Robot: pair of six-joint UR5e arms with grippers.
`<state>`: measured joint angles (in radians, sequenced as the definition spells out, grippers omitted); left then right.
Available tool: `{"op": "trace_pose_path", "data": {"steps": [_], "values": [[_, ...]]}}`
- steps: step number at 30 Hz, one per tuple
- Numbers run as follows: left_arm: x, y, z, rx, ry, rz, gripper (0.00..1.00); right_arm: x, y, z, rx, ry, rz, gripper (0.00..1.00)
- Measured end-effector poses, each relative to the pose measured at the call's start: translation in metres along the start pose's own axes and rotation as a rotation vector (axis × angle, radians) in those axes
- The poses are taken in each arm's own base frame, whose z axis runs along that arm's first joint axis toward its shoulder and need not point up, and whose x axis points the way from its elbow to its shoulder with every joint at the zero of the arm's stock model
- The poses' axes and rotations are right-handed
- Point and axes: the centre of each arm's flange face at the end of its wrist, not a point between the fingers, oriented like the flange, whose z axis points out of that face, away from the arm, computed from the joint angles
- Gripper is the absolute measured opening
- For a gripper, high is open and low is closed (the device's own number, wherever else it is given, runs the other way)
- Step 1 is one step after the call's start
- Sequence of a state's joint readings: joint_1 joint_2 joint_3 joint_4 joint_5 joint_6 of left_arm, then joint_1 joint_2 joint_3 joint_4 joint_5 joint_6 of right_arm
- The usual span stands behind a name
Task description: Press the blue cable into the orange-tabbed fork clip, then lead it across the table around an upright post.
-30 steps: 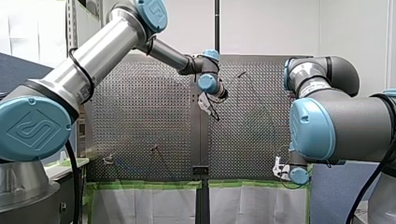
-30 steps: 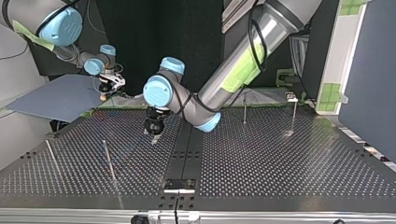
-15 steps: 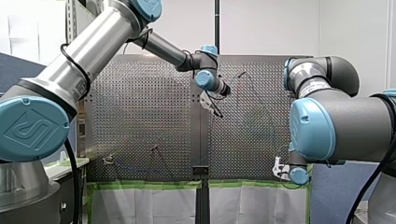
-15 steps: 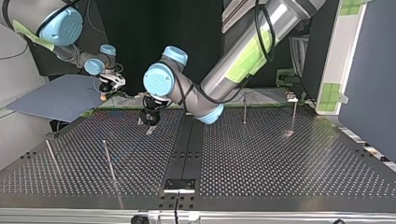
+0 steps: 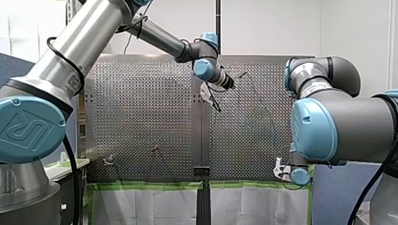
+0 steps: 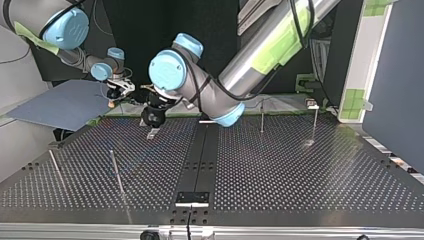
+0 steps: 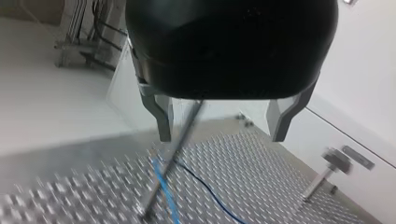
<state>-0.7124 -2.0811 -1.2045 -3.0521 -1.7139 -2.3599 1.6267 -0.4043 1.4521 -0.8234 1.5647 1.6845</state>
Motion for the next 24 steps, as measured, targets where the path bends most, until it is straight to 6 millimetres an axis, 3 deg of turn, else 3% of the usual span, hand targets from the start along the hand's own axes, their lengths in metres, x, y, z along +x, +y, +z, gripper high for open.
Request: {"op": "trace_pose_path", "data": {"steps": [8, 24], "values": [[-0.042, -0.046, -0.016, 0.051, -0.038, 0.055, 0.98, 0.0, -0.001, 0.0, 0.008, 0.002, 0.004, 0.0], [-0.08, -0.092, -0.025, 0.088, -0.017, 0.197, 0.98, 0.0, -0.002, 0.0, 0.016, 0.001, 0.009, 0.0]]}}
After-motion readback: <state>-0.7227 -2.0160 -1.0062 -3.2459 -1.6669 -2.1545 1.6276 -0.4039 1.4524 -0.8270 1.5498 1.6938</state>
